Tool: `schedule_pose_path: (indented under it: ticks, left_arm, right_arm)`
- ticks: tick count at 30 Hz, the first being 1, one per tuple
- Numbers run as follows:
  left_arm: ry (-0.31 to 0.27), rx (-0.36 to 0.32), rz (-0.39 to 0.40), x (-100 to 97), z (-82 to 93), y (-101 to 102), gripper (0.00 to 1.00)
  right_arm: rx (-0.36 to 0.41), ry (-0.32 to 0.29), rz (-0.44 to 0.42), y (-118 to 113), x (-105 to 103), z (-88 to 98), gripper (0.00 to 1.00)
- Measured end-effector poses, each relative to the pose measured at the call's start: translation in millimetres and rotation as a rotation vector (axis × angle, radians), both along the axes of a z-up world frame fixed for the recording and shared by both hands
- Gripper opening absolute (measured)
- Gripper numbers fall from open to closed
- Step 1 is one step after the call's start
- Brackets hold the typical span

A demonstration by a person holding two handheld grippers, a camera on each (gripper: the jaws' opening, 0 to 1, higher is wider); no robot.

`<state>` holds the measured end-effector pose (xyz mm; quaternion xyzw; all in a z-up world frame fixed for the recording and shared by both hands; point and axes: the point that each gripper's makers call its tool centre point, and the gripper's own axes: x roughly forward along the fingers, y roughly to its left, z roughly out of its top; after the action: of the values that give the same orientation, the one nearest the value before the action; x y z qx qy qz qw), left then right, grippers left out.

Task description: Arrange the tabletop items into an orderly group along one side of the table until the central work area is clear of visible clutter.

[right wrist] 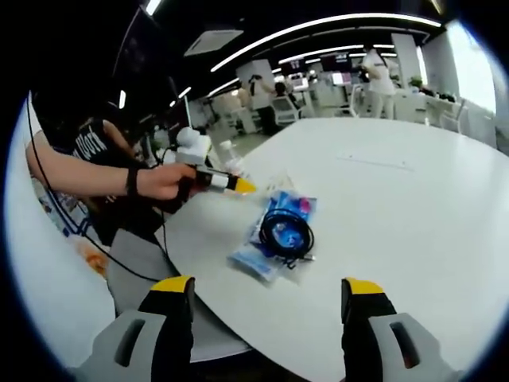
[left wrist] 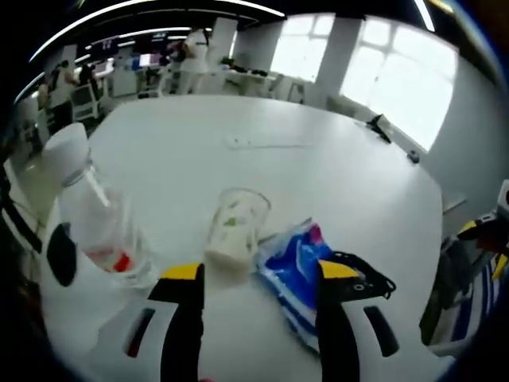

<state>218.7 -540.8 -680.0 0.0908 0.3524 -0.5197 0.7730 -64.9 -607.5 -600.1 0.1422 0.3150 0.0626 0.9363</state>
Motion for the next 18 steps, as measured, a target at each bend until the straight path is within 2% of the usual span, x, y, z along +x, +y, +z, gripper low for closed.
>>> schedule_pose_path:
  ticks: [9, 18]
  left_arm:
    - [-0.015, 0.008, 0.007, 12.5, 0.6, -15.9, 0.55]
    - [0.005, 0.051, -0.014, 32.6, -14.4, -35.5, 0.55]
  right_arm:
    - [-0.067, 0.018, 0.059, -2.9, 5.9, 8.9, 0.78]
    - [-0.051, -0.010, 0.046, -2.6, 15.2, 18.5, 0.80]
